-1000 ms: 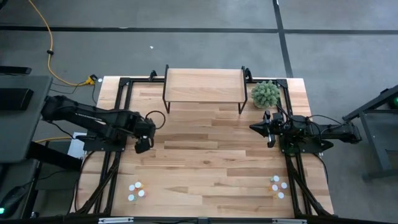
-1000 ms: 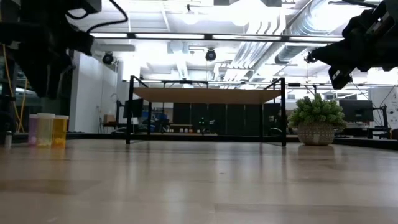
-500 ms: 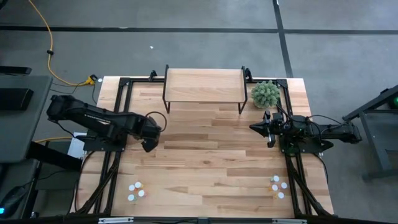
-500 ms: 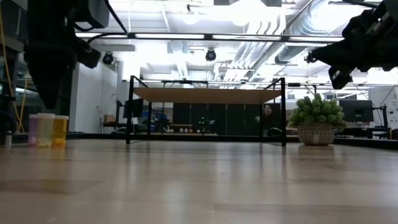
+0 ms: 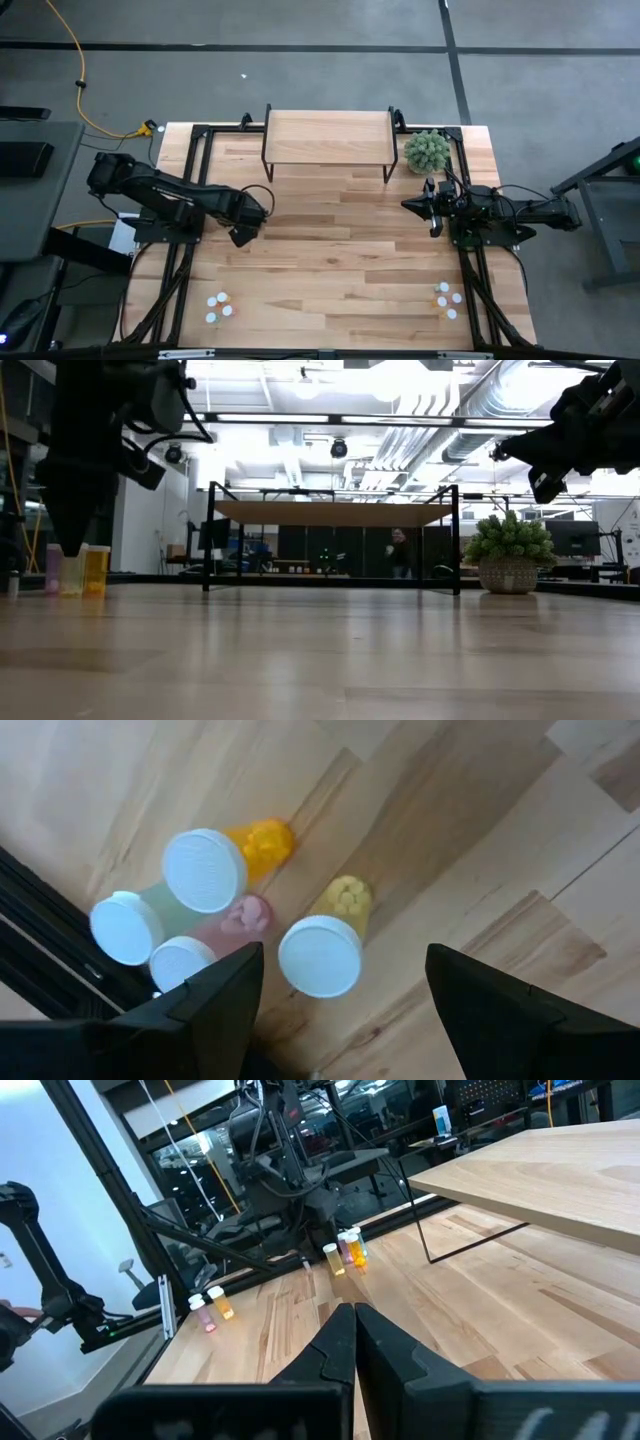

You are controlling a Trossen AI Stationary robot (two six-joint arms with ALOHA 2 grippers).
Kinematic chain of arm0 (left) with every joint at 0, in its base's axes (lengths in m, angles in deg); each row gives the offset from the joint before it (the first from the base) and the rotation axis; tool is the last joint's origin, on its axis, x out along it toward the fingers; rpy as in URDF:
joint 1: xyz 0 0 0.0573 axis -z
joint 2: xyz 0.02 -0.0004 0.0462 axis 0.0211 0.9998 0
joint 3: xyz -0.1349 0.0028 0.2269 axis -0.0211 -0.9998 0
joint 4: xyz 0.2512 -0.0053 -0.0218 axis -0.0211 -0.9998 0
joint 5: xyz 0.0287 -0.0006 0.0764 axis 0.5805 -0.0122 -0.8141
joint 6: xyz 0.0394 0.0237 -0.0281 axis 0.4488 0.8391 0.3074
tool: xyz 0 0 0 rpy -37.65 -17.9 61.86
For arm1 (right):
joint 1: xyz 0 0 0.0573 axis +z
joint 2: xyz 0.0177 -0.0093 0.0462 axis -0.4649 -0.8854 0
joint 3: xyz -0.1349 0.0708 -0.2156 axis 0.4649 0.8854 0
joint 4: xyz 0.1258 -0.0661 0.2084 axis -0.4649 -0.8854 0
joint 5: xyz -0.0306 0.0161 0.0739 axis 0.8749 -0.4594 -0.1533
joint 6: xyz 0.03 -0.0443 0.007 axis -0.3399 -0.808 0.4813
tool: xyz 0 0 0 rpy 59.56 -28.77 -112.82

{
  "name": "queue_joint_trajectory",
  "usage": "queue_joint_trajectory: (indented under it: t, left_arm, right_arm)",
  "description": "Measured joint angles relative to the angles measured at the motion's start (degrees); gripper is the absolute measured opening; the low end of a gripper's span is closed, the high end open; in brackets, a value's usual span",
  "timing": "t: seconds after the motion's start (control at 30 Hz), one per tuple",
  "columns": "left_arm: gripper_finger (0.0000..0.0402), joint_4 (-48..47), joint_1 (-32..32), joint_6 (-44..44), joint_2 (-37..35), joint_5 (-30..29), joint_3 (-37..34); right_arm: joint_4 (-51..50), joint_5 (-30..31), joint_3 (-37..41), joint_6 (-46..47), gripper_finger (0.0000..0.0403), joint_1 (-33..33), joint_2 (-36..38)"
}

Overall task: Pick and place medicine bottles onto shelf by color
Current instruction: Put the top yellow pill bottle on the shelf

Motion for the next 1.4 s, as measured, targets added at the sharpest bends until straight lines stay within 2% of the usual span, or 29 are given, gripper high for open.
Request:
queue_joint_trajectory:
  t: [0.67,1.17,1.4]
  left_arm:
    - [0.0205,2.19,0.0,0.04,1.73,-1.9,0.0]
    - [0.0138,2.19,0.0,6.05,1.73,-2.24,0.0]
    - [0.012,2.19,0.0,7.56,1.73,-2.44,0.0]
  right_arm:
    - [0.0,-0.01,-0.01,-0.01,0.0,0.0,0.0]
    - [0.0,-0.01,-0.02,-0.01,0.0,0.0,0.0]
    - [0.0,-0.02,-0.02,-0.02,0.0,0.0,0.0]
